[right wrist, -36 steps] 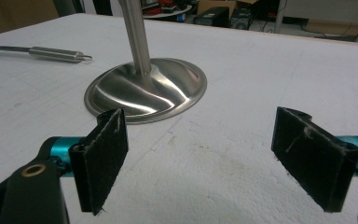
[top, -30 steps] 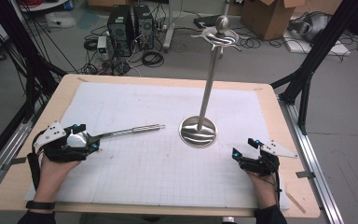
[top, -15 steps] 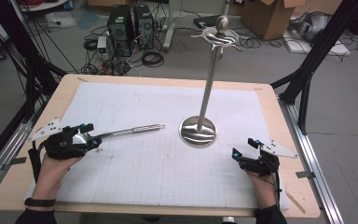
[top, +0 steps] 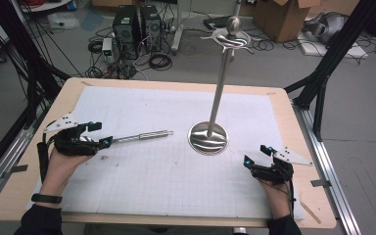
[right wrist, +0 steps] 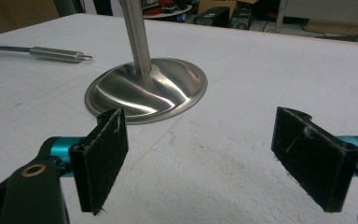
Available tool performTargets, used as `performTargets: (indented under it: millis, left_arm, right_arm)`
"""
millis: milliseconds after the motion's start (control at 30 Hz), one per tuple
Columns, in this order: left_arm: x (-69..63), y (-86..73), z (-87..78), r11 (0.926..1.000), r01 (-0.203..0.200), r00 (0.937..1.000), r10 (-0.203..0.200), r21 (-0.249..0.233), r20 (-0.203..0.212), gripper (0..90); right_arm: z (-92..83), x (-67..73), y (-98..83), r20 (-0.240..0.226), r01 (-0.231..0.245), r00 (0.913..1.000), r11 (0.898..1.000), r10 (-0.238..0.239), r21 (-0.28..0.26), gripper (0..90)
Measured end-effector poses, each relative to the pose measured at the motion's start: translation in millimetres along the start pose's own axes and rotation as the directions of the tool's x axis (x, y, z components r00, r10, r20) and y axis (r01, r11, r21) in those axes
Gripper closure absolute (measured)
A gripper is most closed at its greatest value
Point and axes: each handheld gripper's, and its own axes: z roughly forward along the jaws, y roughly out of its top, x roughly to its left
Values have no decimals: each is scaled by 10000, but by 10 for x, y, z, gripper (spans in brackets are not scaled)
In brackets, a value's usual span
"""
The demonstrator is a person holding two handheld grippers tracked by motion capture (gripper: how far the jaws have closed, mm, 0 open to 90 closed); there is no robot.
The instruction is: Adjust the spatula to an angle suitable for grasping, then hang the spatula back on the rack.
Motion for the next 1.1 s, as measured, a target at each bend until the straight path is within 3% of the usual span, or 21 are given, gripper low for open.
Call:
performTargets:
  millis: [267, 900, 1100]
  left_arm:
    - [58, -26, 41, 9983, -235, 9995, 246, 527, -205, 217]
    - [52, 47, 102, 9947, -484, 9987, 494, 907, -86, 231]
    - [45, 95, 196, 9845, -780, 9968, 799, 1569, -62, 282]
  right_arm:
    - [0, -5, 1, -6, -49, 10000, 10000, 49, 10, 179]
    - [0, -6, 0, 1, -49, 10000, 10000, 49, 10, 179]
    - [2, -3, 1, -14, -61, 10000, 10000, 61, -1, 179]
